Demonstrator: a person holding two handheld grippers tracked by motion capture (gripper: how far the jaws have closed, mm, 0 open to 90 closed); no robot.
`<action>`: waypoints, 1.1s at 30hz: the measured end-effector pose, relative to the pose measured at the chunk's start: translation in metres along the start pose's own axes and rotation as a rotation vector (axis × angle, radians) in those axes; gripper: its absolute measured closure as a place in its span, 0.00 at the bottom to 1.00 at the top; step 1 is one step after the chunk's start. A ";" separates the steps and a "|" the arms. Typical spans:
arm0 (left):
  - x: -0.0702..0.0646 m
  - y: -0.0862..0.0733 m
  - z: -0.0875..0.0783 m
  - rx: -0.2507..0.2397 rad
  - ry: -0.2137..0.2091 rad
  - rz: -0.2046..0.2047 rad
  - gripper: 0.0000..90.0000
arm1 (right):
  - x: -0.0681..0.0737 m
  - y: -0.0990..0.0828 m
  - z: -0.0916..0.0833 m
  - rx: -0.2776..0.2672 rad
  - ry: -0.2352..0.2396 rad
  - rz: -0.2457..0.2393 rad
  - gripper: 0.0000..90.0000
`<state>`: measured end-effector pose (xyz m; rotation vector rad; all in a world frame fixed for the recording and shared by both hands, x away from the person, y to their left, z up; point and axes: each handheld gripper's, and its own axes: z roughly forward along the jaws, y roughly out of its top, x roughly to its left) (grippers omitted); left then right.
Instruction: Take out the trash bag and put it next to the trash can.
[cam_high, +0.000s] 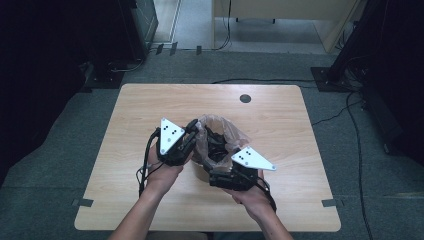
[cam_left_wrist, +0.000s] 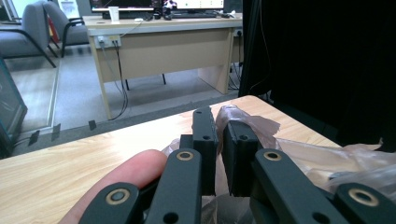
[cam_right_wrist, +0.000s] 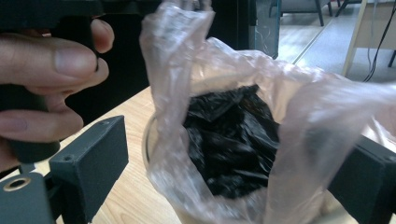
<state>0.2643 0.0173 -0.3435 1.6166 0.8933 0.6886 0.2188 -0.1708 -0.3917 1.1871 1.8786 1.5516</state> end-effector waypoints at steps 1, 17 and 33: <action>0.000 0.000 0.000 0.000 0.000 -0.001 0.94 | 0.003 0.001 0.003 0.001 -0.005 -0.004 0.08; 0.015 -0.008 -0.004 0.025 0.058 -0.088 0.41 | 0.015 0.000 0.025 0.027 -0.101 -0.032 1.00; 0.060 -0.052 -0.031 0.110 0.143 -0.156 0.19 | 0.015 0.001 0.022 -0.028 -0.131 -0.053 1.00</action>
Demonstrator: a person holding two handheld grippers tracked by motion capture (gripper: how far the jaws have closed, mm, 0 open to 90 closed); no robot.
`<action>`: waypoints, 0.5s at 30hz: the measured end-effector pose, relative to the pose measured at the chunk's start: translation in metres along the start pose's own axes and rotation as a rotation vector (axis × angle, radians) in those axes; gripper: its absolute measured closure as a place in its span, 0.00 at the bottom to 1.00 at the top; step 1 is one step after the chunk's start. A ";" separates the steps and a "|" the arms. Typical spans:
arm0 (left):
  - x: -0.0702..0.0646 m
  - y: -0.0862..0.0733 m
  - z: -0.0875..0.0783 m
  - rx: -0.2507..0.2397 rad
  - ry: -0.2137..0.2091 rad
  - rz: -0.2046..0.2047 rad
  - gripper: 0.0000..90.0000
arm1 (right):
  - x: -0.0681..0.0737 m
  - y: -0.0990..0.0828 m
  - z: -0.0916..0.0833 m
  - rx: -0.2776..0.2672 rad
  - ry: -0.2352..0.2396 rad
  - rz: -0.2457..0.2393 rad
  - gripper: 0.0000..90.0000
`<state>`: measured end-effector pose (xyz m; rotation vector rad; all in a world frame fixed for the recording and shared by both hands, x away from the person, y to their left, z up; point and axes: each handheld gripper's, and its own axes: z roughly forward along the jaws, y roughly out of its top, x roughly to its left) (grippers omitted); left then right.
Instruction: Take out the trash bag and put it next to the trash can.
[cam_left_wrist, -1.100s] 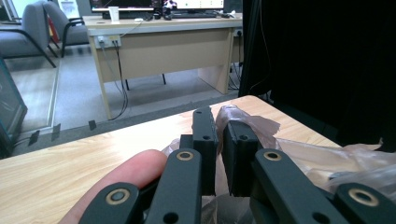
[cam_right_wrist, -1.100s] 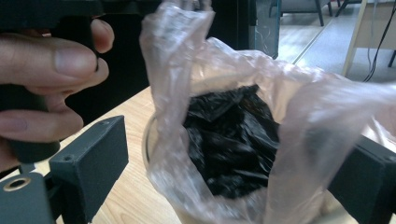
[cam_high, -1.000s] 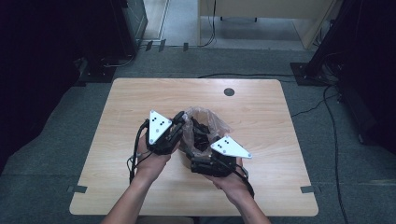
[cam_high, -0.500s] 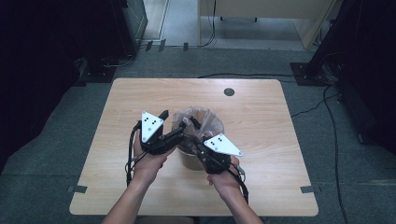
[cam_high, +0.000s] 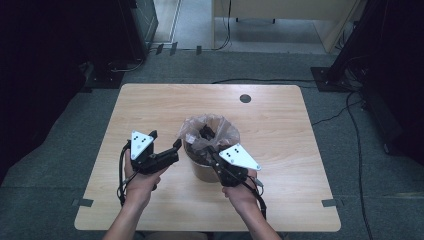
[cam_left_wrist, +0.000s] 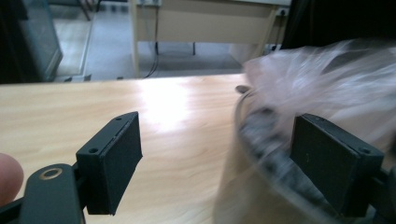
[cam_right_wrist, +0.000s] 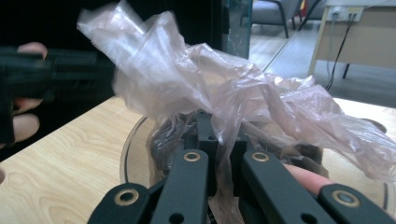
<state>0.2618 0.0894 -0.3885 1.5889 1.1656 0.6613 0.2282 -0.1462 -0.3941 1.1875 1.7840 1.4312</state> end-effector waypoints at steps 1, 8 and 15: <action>0.005 -0.005 -0.001 0.004 0.012 -0.004 0.19 | 0.000 0.000 0.000 -0.006 -0.002 0.002 1.00; 0.050 -0.044 -0.005 0.104 0.138 -0.022 0.19 | 0.000 -0.001 -0.001 -0.017 -0.008 -0.006 1.00; 0.089 -0.087 -0.012 0.238 0.257 -0.026 0.19 | 0.001 -0.002 0.000 -0.026 -0.013 -0.010 1.00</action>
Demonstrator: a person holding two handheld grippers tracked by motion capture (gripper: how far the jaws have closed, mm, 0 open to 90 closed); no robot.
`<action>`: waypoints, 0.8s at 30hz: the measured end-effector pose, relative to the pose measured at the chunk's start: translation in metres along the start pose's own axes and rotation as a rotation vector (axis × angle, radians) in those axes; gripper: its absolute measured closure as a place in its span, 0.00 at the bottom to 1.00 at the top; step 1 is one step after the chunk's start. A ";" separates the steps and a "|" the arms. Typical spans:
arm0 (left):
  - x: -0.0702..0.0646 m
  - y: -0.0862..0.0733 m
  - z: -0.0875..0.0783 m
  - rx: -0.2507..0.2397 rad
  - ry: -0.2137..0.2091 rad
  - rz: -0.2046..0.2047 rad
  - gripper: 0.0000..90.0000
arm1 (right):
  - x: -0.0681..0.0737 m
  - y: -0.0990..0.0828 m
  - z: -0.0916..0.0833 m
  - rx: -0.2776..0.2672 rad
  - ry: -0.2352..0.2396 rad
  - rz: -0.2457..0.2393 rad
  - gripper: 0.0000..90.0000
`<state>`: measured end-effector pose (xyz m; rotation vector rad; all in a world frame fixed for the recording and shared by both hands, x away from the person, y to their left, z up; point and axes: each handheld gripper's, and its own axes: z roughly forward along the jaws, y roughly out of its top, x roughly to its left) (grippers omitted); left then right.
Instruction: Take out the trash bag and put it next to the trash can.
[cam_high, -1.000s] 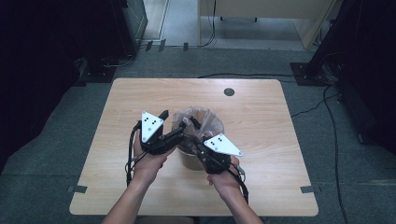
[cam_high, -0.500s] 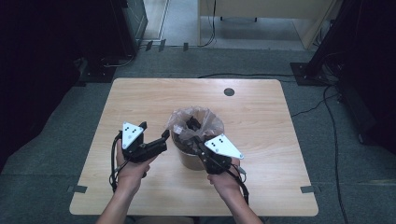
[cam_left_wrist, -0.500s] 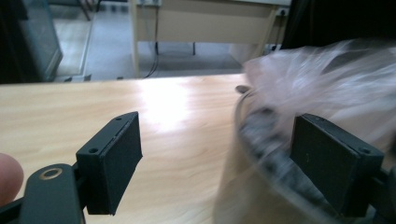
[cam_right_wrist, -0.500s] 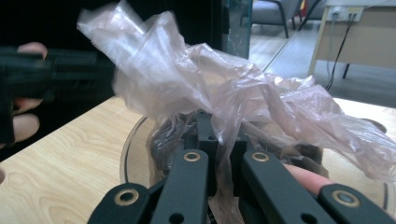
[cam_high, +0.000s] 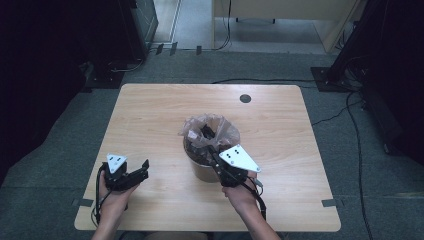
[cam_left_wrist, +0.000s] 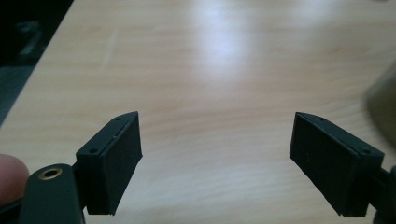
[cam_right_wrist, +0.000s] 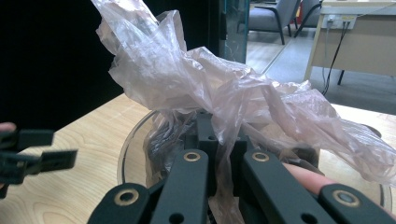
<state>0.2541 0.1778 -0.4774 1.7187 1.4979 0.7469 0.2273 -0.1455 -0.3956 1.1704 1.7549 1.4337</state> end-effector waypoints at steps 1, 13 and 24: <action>0.007 -0.007 0.001 0.024 0.018 0.002 0.19 | 0.000 0.000 0.000 -0.001 -0.003 -0.001 1.00; 0.043 -0.037 0.002 0.120 0.056 0.018 0.14 | 0.003 0.000 0.001 -0.013 -0.009 -0.008 1.00; 0.042 -0.043 0.009 0.128 0.038 0.064 0.14 | 0.005 0.004 0.002 -0.043 -0.024 -0.009 1.00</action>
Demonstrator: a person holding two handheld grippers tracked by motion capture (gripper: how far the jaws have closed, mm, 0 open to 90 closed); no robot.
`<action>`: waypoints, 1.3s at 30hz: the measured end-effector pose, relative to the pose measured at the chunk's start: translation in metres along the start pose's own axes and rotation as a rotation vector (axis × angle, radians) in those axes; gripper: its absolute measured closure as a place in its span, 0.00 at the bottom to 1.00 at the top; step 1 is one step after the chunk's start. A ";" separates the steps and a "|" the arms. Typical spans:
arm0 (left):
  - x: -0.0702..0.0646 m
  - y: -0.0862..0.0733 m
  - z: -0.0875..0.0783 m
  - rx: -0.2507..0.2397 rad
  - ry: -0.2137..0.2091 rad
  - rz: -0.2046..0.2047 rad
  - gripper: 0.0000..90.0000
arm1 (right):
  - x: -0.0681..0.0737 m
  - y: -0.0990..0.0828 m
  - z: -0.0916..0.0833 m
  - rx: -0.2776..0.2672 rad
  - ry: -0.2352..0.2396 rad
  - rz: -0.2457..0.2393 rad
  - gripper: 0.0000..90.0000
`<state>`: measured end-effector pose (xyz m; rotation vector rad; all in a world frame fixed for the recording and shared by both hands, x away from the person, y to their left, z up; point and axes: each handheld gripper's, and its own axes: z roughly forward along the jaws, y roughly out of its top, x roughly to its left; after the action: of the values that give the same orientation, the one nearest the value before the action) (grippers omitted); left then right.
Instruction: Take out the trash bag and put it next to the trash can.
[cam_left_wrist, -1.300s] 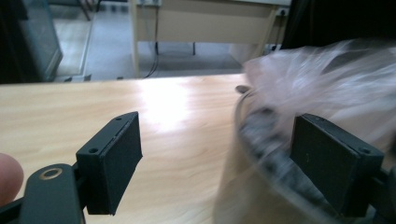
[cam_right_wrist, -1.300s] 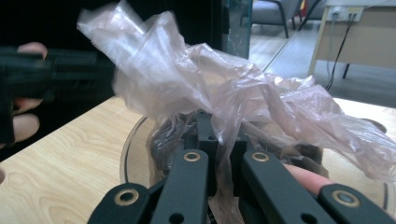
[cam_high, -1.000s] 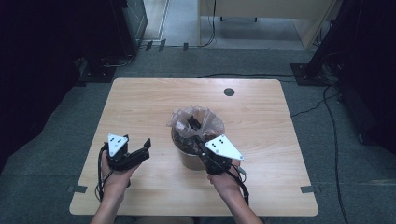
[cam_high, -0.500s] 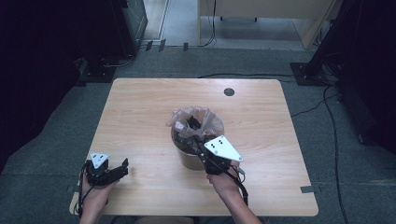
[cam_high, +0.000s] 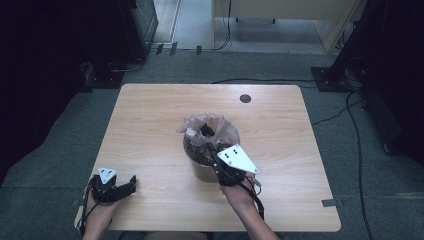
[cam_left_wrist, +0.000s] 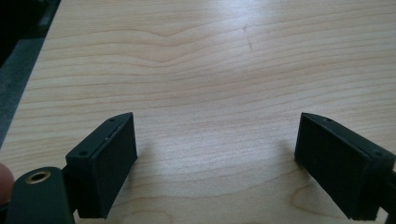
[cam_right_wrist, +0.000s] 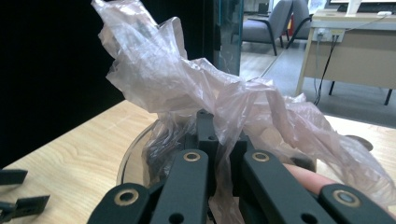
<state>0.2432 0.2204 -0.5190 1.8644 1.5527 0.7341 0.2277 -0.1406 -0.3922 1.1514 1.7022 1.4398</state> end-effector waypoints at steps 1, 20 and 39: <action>0.001 0.000 0.000 0.003 -0.009 -0.009 0.14 | 0.000 0.001 0.000 -0.003 -0.002 -0.001 1.00; 0.000 0.001 0.002 0.011 -0.015 -0.036 0.14 | -0.005 0.052 -0.022 -0.332 -0.050 -0.115 1.00; 0.000 0.001 0.002 0.010 -0.015 -0.036 0.14 | -0.091 0.055 -0.022 -0.291 -0.294 -0.117 1.00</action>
<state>0.2456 0.2198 -0.5194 1.8404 1.5796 0.6955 0.2593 -0.2302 -0.3413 1.0269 1.2886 1.3210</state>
